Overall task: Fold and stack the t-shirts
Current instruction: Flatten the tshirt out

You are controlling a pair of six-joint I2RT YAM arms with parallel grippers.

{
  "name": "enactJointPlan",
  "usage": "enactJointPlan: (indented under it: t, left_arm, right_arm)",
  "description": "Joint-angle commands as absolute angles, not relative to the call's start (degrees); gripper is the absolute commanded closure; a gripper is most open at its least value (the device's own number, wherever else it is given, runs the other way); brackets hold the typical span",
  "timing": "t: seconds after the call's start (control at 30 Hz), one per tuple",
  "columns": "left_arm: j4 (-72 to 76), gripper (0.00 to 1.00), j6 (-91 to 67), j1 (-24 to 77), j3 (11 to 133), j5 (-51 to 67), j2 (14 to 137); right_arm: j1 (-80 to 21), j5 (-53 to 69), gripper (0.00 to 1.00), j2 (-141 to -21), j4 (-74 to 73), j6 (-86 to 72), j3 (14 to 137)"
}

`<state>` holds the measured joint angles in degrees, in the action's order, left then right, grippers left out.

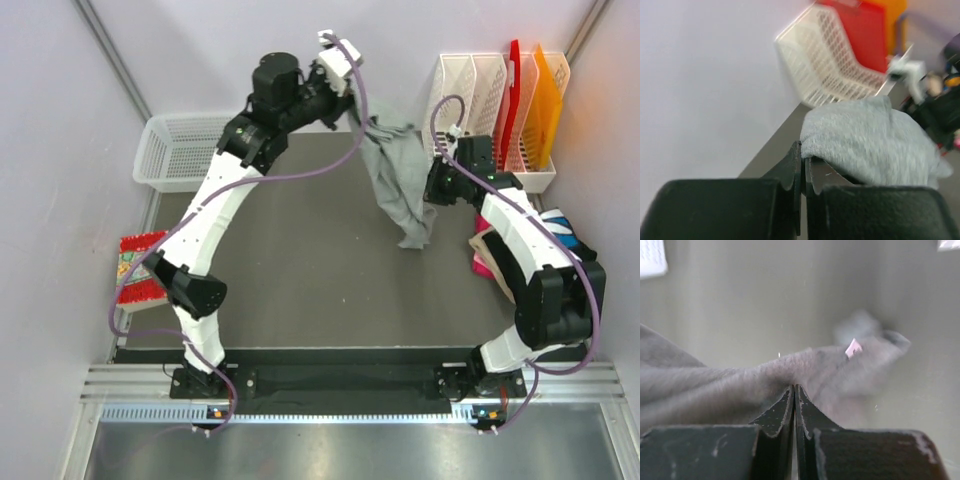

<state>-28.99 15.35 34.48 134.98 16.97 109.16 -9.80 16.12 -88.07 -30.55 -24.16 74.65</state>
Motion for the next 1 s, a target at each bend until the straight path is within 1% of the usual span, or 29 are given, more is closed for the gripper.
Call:
enactJointPlan:
  t: [0.0,0.03,0.07,0.13,0.2,0.3,0.37,0.47,0.53,0.57,0.63,0.7,0.83,0.97]
  left_arm:
    - [-26.4,1.0,15.6,25.0,124.4,12.6,97.5]
    - [-27.1,1.0,15.5,22.6,121.1,14.1,95.6]
    - [-27.7,1.0,15.1,18.0,114.4,14.7,93.6]
    - [-31.6,1.0,16.4,14.8,109.4,17.6,89.0]
    - [-38.3,1.0,19.7,13.9,102.2,18.9,84.9]
    - [-42.0,1.0,19.3,14.0,90.0,21.6,79.4]
    - [-42.5,1.0,18.0,14.0,82.1,22.3,77.4]
    - [-42.5,1.0,17.1,13.9,74.7,21.5,74.8]
    - [-43.2,1.0,17.4,13.9,71.6,21.5,74.4]
    - [-43.4,1.0,17.5,14.0,71.2,21.3,74.4]
    - [-44.7,1.0,17.8,14.0,70.4,20.5,74.4]
    - [-45.7,1.0,18.1,14.0,70.1,19.6,74.8]
    - [-46.6,1.0,18.4,14.0,69.0,18.6,74.5]
    - [-47.8,1.0,18.8,14.0,68.2,18.3,73.3]
  right_arm:
    - [-9.2,15.6,1.0,-87.8,-27.9,-24.4,74.2]
    - [-9.3,15.7,1.0,-88.2,-27.9,-24.7,73.9]
    - [-9.2,16.0,1.0,-88.4,-27.9,-24.8,73.7]
    - [-9.2,16.1,1.0,-89.3,-28.3,-24.5,73.2]
    - [-9.2,15.7,1.0,-90.2,-30.0,-23.9,73.6]
    - [-9.3,15.0,1.0,-92.9,-32.6,-22.9,75.0]
    - [-9.3,14.8,0.94,-95.6,-34.4,-22.4,76.2]
    - [-9.7,15.5,0.84,-98.6,-36.5,-21.7,77.9]
    - [-10.3,16.6,0.77,-100.4,-36.3,-21.8,78.4]
    - [-10.6,17.9,0.75,-100.9,-36.0,-22.0,78.6]
    - [-12.2,19.5,0.68,-103.0,-35.3,-22.7,79.4]
    - [-14.1,22.7,0.67,-105.1,-34.9,-23.3,81.7]
    - [-16.1,28.9,0.64,-113.3,-31.9,-27.2,86.7]
    - [-17.1,32.8,0.64,-118.8,-29.2,-30.5,94.1]
